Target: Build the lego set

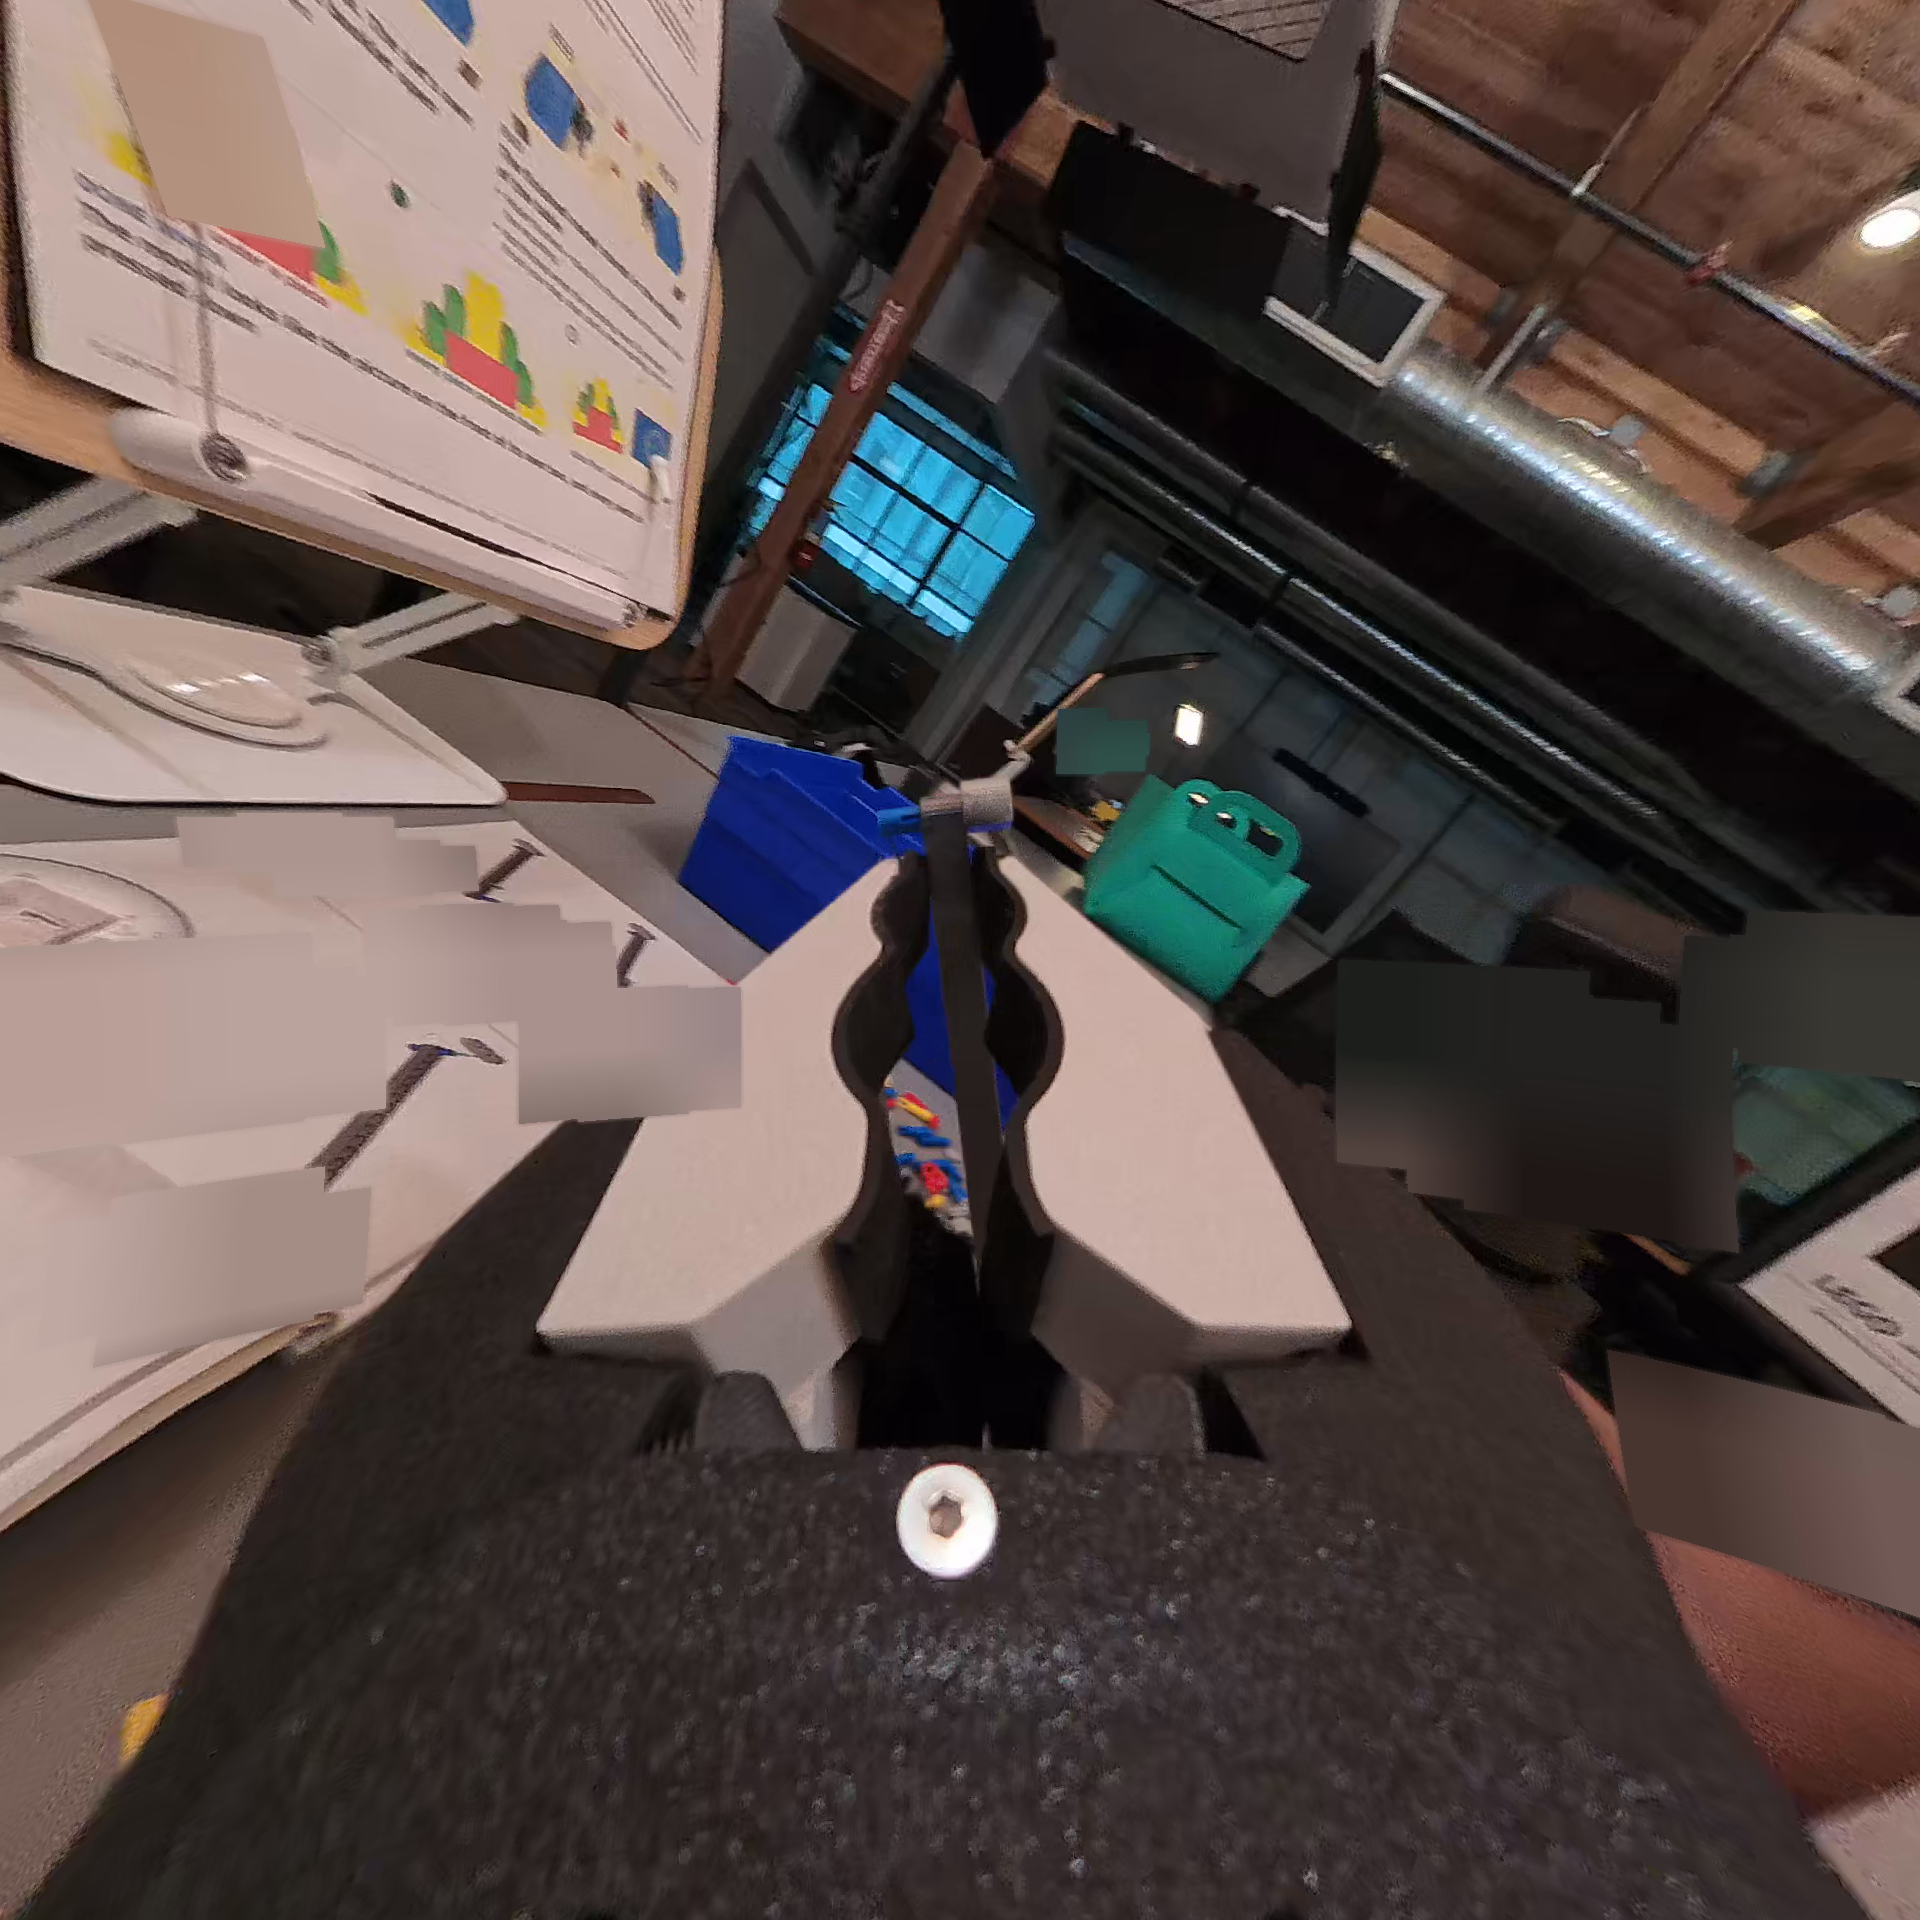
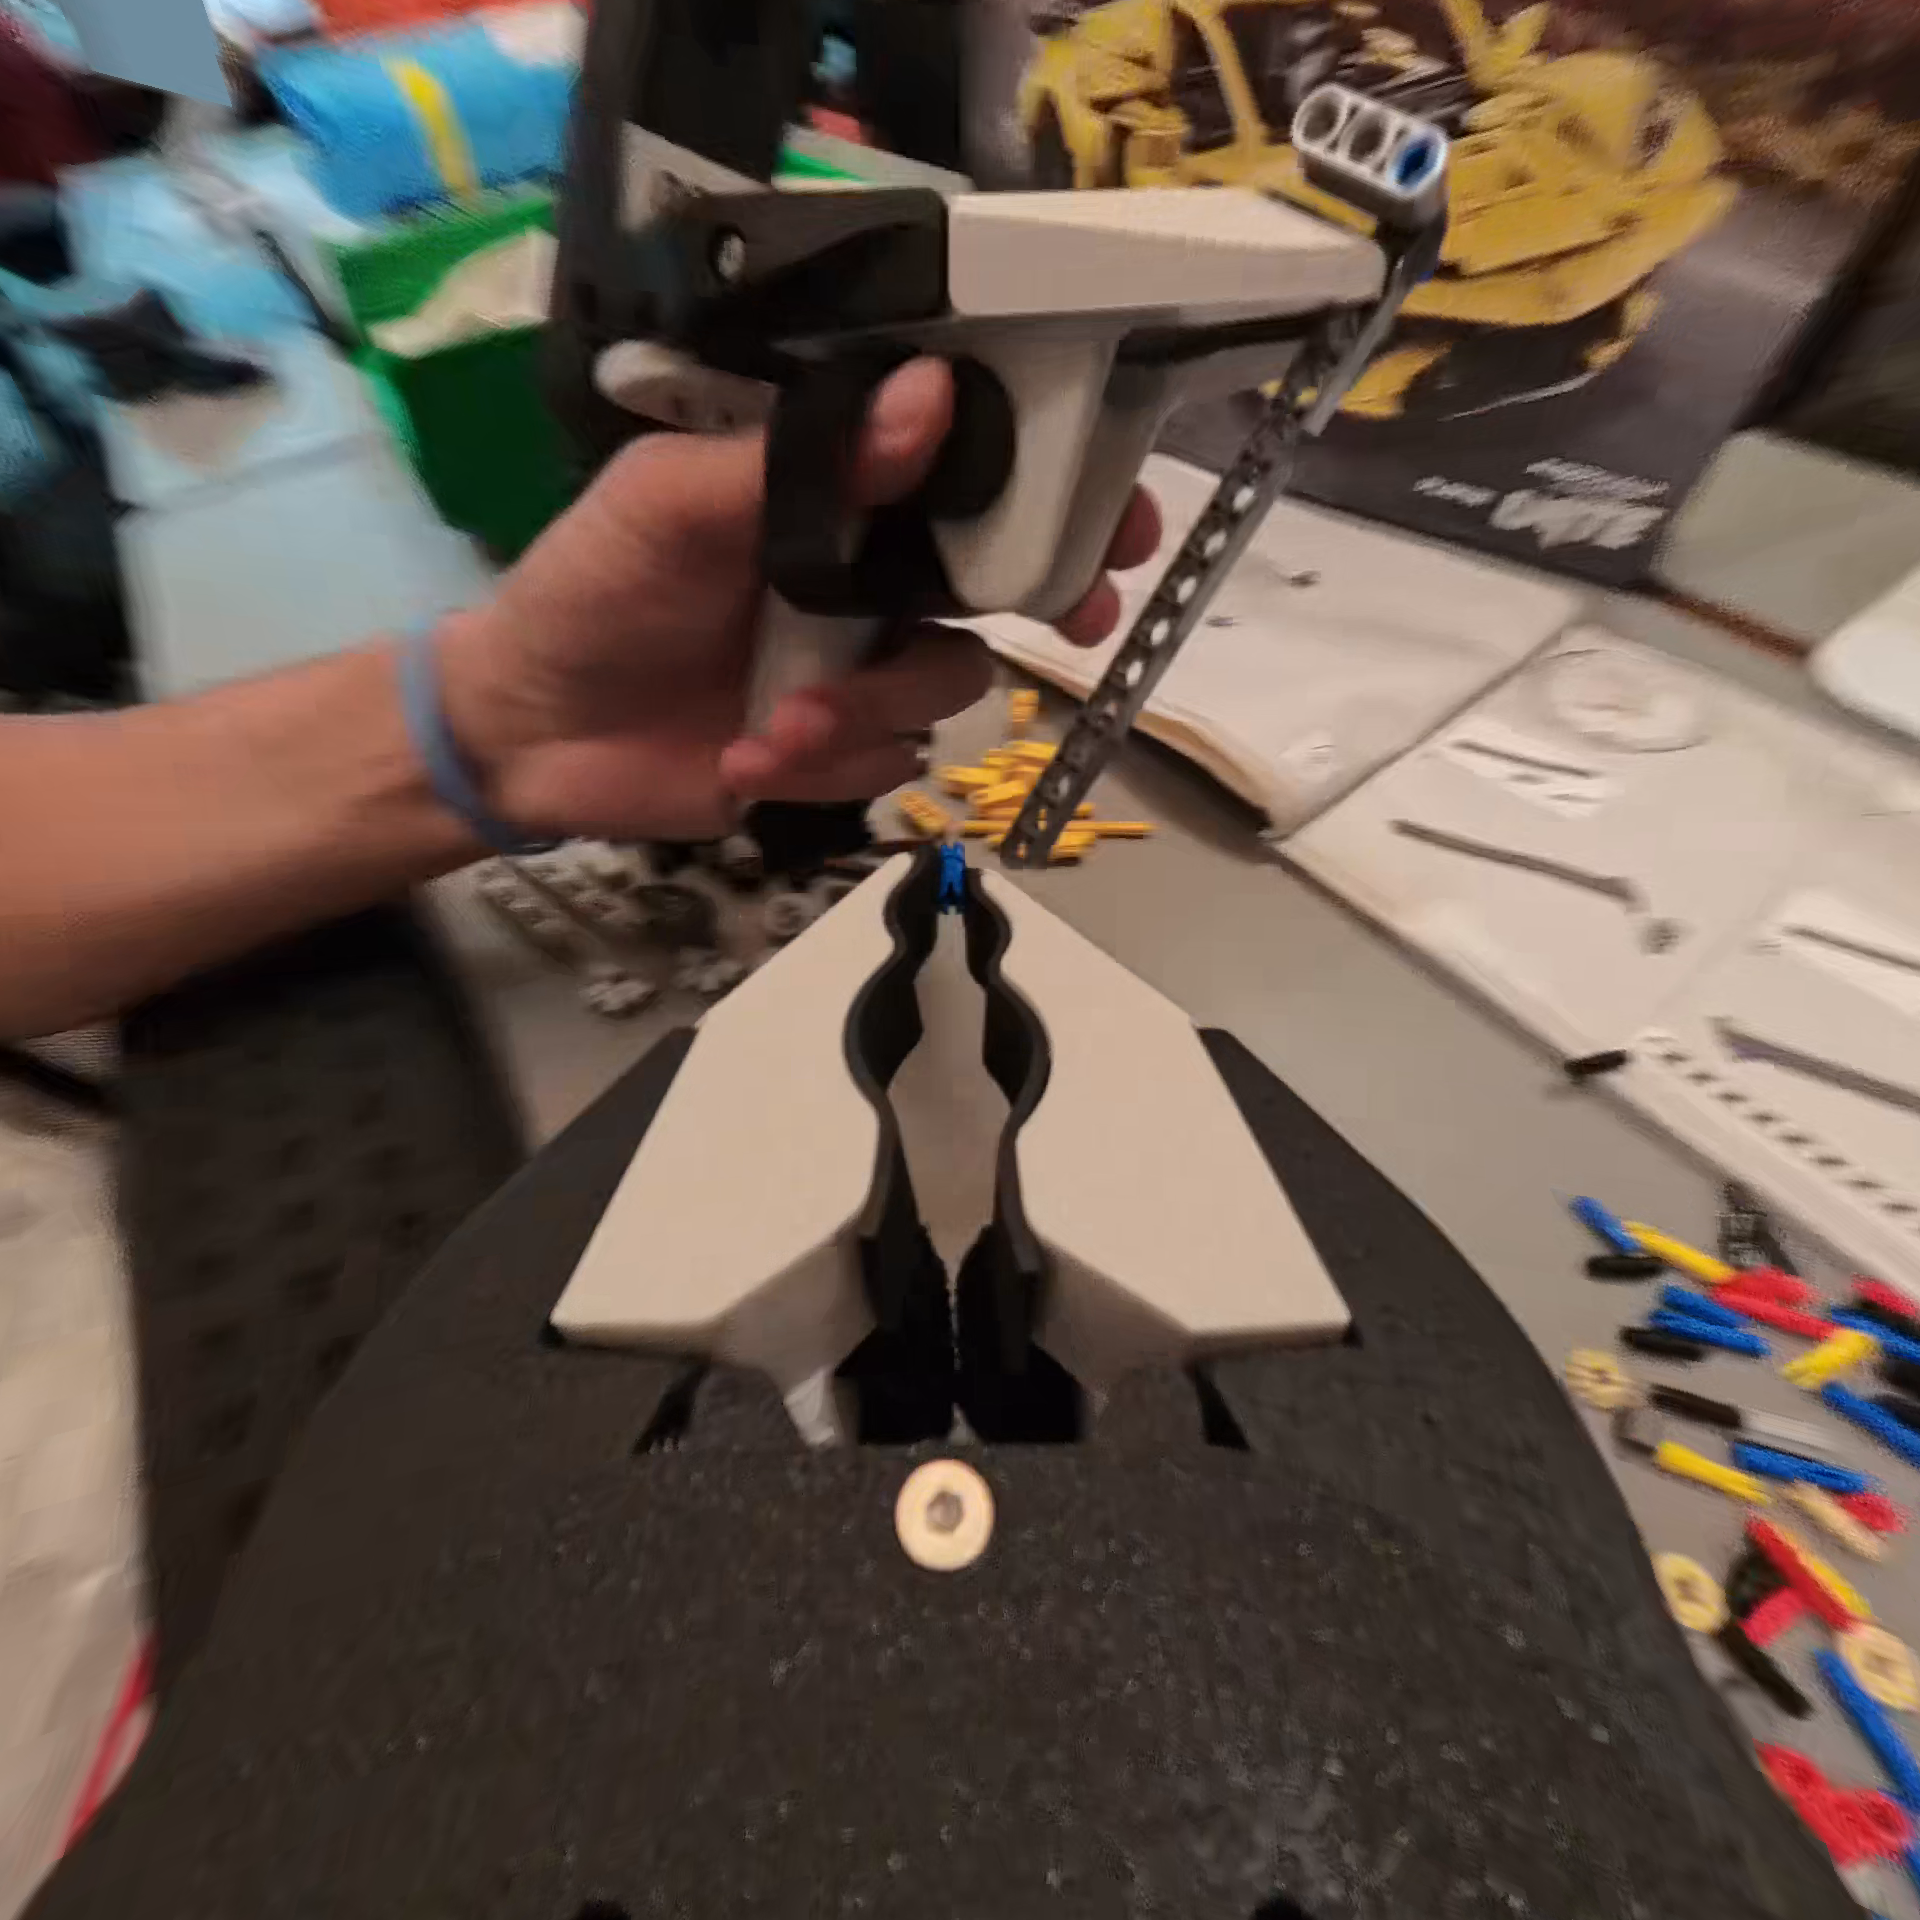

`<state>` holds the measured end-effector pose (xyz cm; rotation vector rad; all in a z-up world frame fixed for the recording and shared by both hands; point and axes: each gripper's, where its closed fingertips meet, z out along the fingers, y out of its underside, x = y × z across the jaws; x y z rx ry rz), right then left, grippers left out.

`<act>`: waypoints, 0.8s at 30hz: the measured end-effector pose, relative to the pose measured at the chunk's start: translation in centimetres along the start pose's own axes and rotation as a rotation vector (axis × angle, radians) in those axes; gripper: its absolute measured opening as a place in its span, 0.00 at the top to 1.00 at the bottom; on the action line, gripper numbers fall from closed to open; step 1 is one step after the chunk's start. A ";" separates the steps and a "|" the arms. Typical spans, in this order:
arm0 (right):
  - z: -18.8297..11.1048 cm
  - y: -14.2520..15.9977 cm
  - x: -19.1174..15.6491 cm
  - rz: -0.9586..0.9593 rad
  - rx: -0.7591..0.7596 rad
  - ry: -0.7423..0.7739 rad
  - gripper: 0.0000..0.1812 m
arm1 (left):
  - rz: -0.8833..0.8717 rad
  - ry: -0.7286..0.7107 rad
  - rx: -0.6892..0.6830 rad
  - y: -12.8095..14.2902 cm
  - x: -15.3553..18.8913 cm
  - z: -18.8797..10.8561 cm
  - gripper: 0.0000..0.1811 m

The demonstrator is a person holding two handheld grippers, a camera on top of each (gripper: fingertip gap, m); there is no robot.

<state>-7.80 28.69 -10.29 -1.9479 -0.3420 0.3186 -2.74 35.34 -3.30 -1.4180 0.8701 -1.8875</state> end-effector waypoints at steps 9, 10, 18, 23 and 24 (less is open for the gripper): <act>2.2 0.3 2.3 0.026 -0.041 0.352 0.98 | -0.082 -0.043 0.021 0.0 -0.6 -0.4 0.97; 1.7 0.1 3.0 0.033 -0.024 0.380 0.98 | -0.093 -0.048 0.026 -0.1 -0.7 -0.5 0.97; 1.4 -0.9 2.2 0.068 -0.020 0.273 0.98 | -0.151 -0.035 0.044 0.5 -0.6 -0.5 0.97; 1.4 0.7 4.3 0.076 -0.025 0.461 0.98 | -0.187 -0.050 0.101 0.4 0.2 -0.9 0.97; 0.6 0.3 5.1 0.114 0.013 0.493 0.98 | -0.175 -0.059 0.108 0.4 0.4 -1.2 0.97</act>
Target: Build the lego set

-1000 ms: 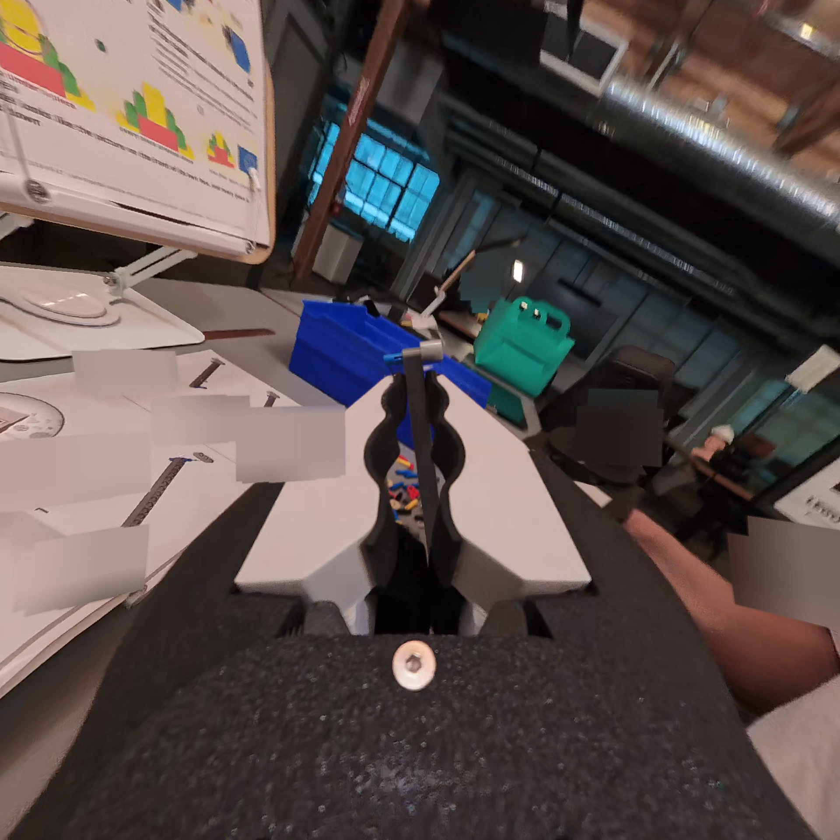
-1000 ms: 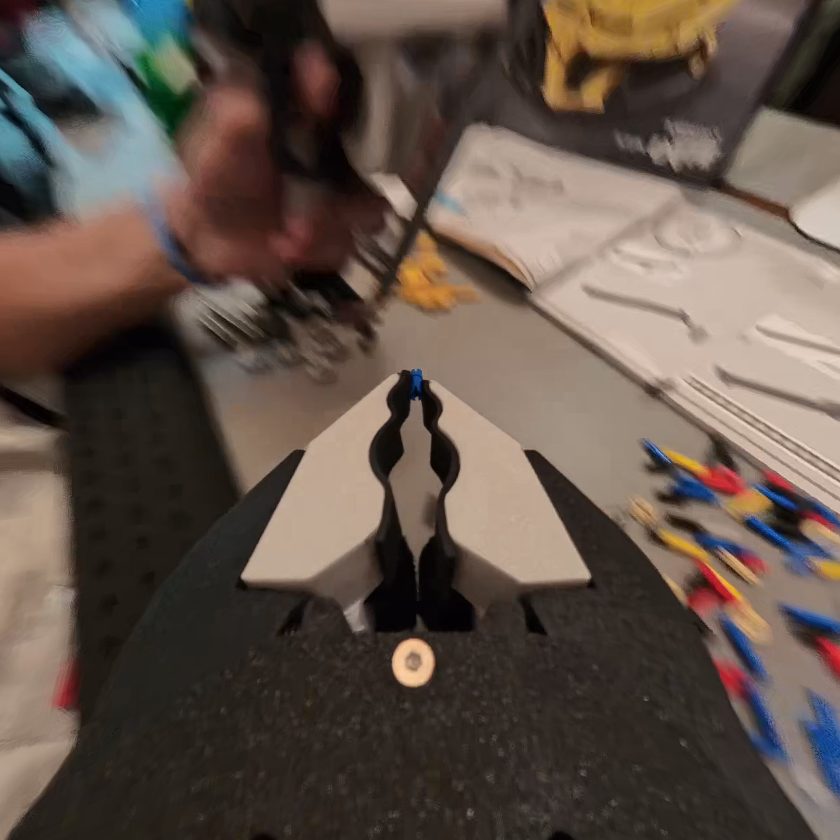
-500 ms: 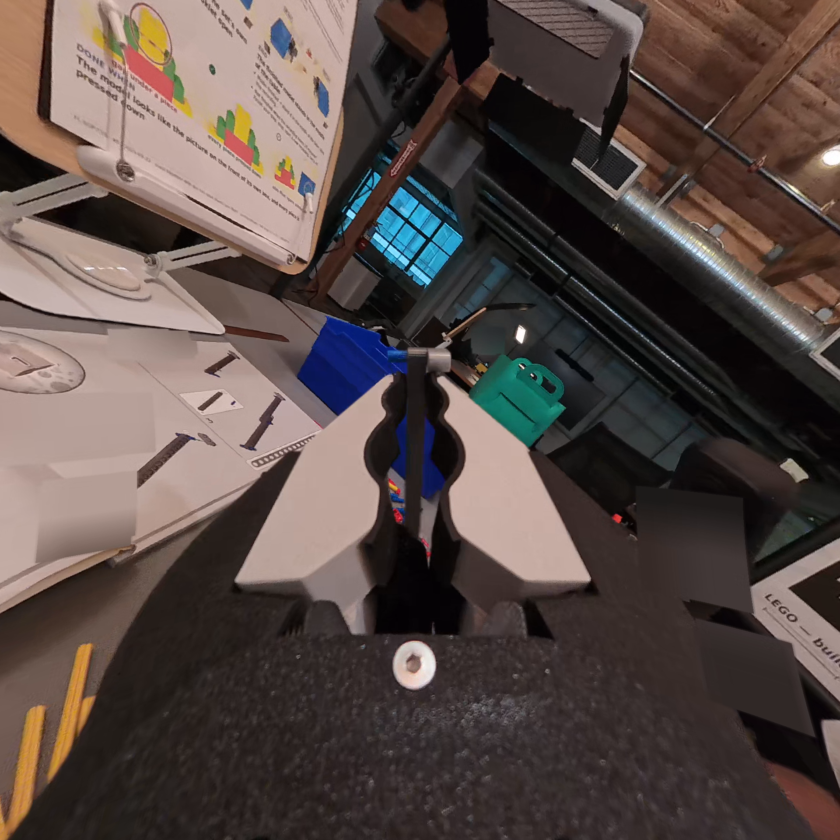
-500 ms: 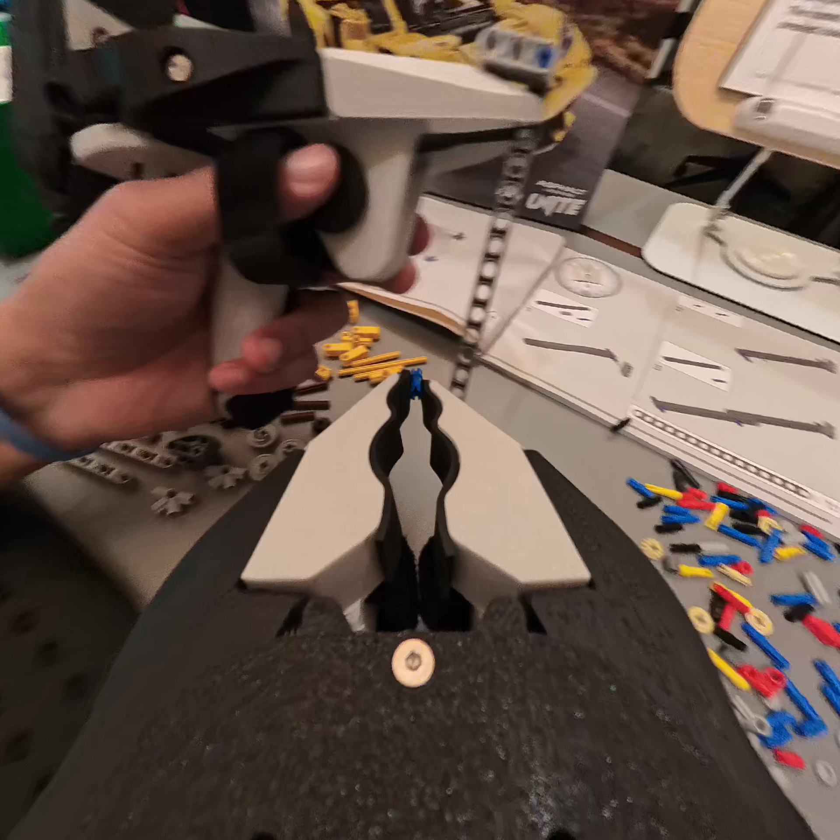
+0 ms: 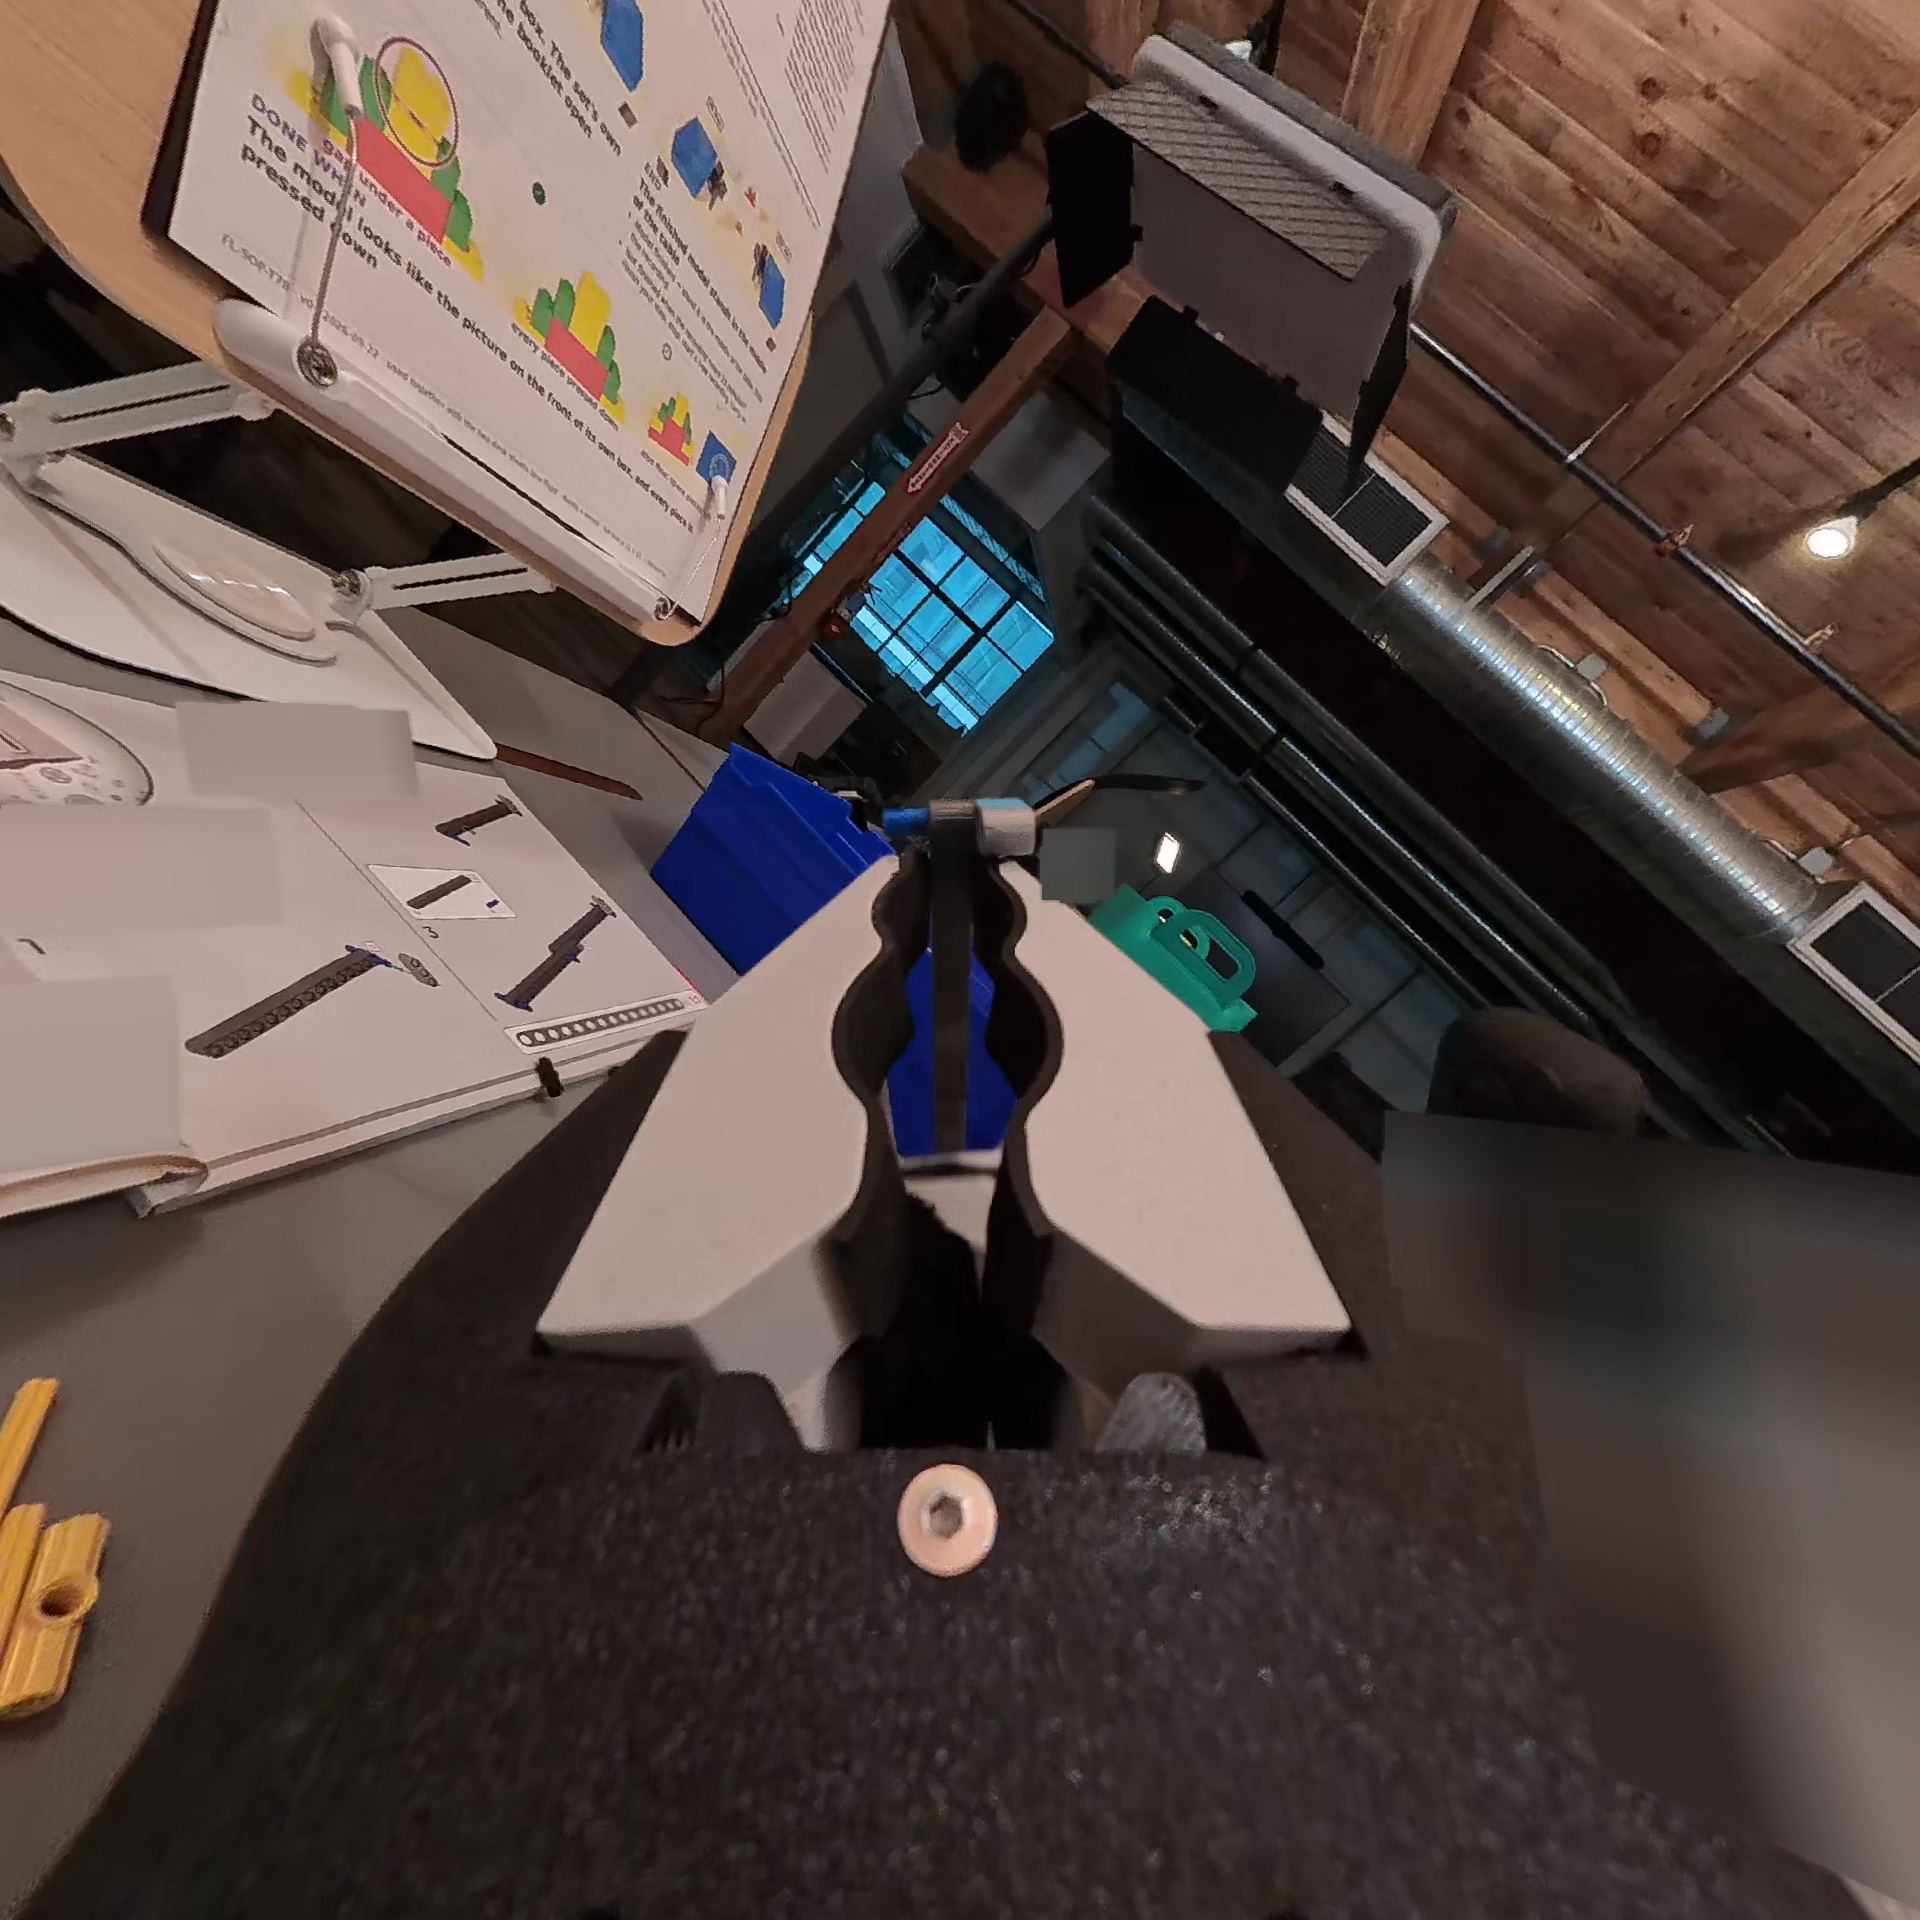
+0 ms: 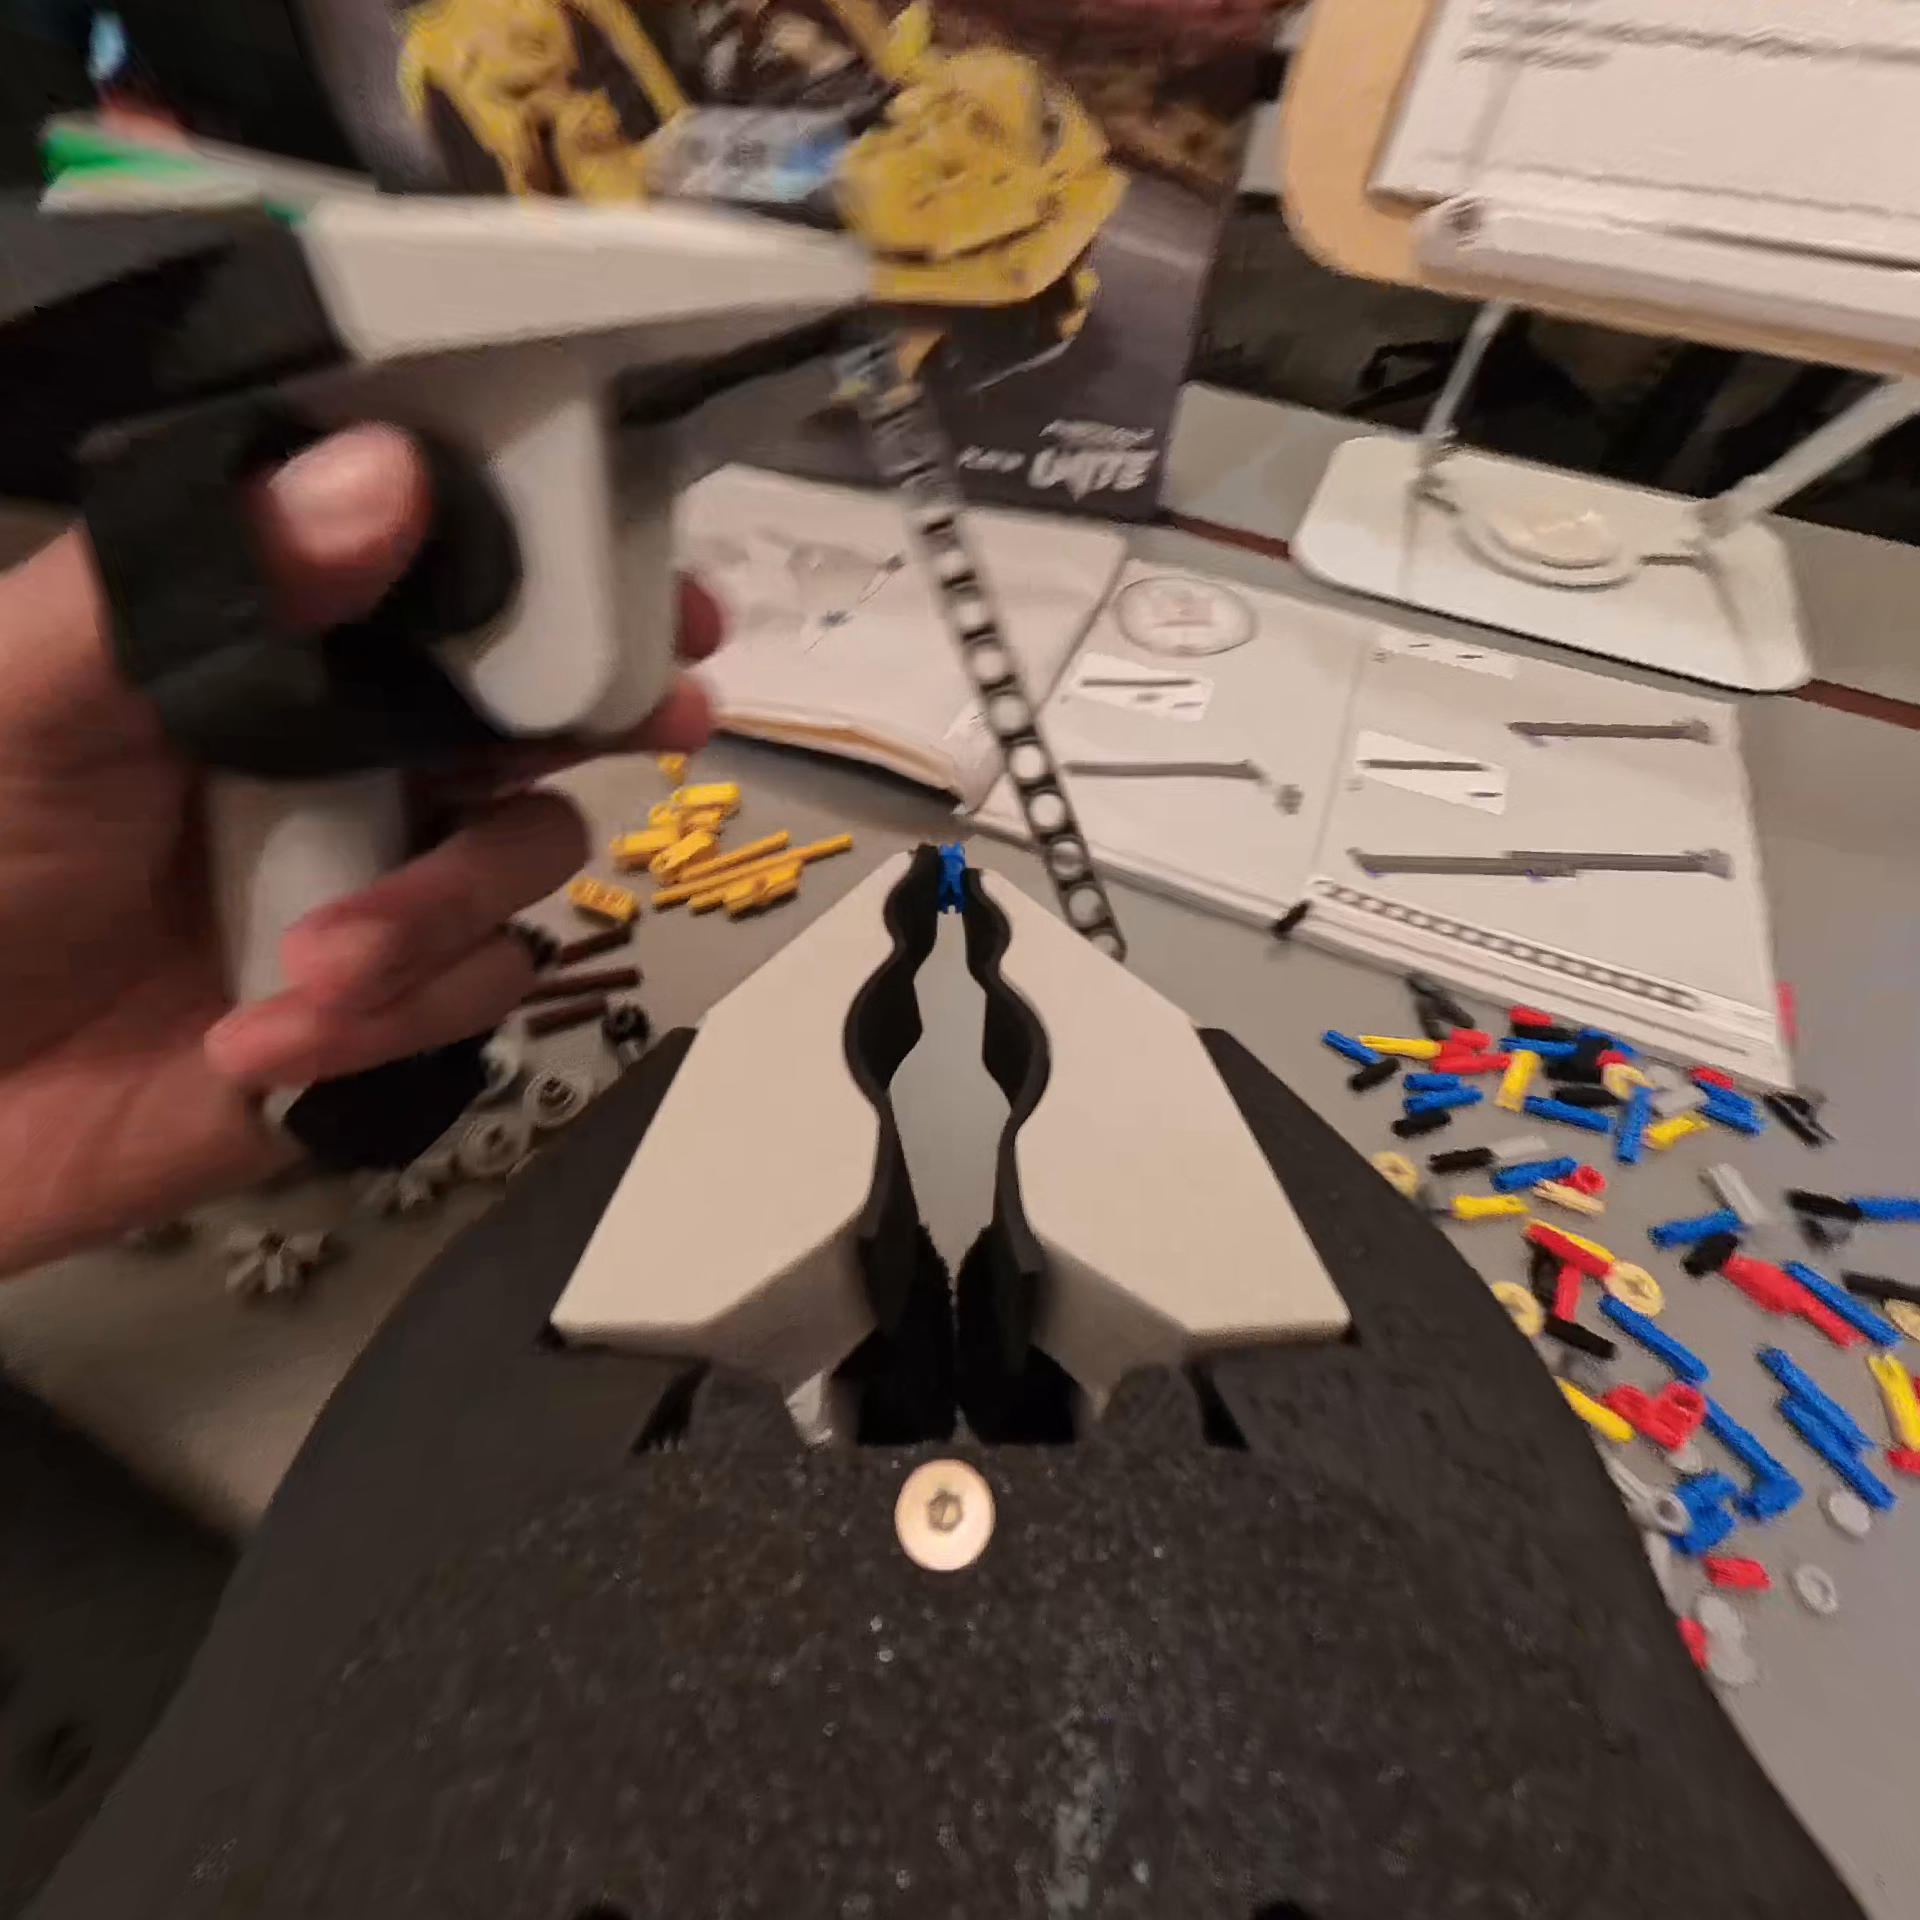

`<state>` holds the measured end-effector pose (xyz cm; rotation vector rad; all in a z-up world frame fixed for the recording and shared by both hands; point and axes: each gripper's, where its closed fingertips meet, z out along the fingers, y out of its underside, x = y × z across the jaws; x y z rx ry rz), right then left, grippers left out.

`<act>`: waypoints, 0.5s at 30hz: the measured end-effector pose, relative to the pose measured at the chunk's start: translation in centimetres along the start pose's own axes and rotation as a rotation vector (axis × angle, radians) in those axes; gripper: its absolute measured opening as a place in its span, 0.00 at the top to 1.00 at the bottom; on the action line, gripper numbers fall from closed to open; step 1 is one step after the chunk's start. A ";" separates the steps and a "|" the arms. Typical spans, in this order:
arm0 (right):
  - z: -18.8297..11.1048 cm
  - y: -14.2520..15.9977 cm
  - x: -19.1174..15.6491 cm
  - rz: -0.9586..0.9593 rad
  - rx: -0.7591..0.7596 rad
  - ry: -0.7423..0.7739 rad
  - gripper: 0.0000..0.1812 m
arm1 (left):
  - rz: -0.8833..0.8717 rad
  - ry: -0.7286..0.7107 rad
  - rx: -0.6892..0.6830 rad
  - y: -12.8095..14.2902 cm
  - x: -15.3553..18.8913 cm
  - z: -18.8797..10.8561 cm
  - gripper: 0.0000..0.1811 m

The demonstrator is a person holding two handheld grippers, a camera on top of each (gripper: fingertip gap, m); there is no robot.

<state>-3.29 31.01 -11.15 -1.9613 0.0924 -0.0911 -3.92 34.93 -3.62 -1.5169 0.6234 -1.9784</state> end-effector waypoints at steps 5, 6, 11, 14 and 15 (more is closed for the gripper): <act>-1.0 -1.7 1.6 0.078 0.082 -0.038 0.98 | -0.009 0.021 0.005 1.1 1.0 -1.7 0.96; -1.1 -1.9 1.3 0.109 0.099 -0.070 0.98 | -0.014 0.022 0.014 1.2 1.1 -2.0 0.96; -1.9 -3.1 0.6 0.430 0.213 -0.253 0.98 | 0.019 0.045 0.065 1.4 2.0 -2.8 0.97; -2.7 -4.0 1.3 0.501 0.276 -0.262 0.98 | 0.074 0.078 0.031 2.2 3.1 -2.8 0.97; -3.1 -4.4 1.5 0.535 0.299 -0.283 0.98 | 0.100 0.075 0.007 2.6 3.2 -2.8 1.00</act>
